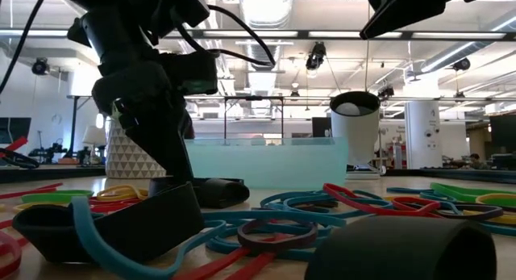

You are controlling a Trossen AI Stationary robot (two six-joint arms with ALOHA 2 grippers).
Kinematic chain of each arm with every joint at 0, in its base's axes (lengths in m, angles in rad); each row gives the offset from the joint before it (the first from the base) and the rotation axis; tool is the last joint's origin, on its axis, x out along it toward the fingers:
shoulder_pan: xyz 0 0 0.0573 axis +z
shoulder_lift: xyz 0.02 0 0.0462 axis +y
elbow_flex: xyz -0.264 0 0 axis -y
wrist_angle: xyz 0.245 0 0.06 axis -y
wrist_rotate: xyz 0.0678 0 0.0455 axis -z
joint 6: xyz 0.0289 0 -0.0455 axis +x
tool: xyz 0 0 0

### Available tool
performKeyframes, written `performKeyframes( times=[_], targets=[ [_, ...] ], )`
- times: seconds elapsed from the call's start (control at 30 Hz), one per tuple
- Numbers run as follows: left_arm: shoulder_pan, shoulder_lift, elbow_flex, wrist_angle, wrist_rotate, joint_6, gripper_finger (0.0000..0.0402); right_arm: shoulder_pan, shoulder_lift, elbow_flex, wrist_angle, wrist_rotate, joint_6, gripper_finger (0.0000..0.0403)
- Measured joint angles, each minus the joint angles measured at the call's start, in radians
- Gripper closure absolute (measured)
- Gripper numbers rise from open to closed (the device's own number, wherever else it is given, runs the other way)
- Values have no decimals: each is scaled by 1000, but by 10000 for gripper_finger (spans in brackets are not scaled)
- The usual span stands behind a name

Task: Pick and place rubber bands into bin
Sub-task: Put the black rubber band into the green bin

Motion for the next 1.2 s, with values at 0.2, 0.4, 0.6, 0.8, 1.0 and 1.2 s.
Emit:
performKeyframes(
  times=[0.2,0.4,0.6,0.8,1.0,1.2],
  targets=[
    [-17,-5,3,-1,-2,2,400,0,0,0,4,0,0,344],
    [-31,-53,3,5,-3,17,400,0,0,0,5,0,5,344],
    [-42,-147,25,20,-34,94,400,0,1,0,11,0,8,344],
    [-42,-238,56,16,-162,237,400,0,1,0,12,0,8,344],
    [-32,-303,92,22,-410,437,400,0,1,0,12,0,8,344],
    [30,-347,82,114,-615,631,400,0,1,0,13,0,8,344]
  ],
)
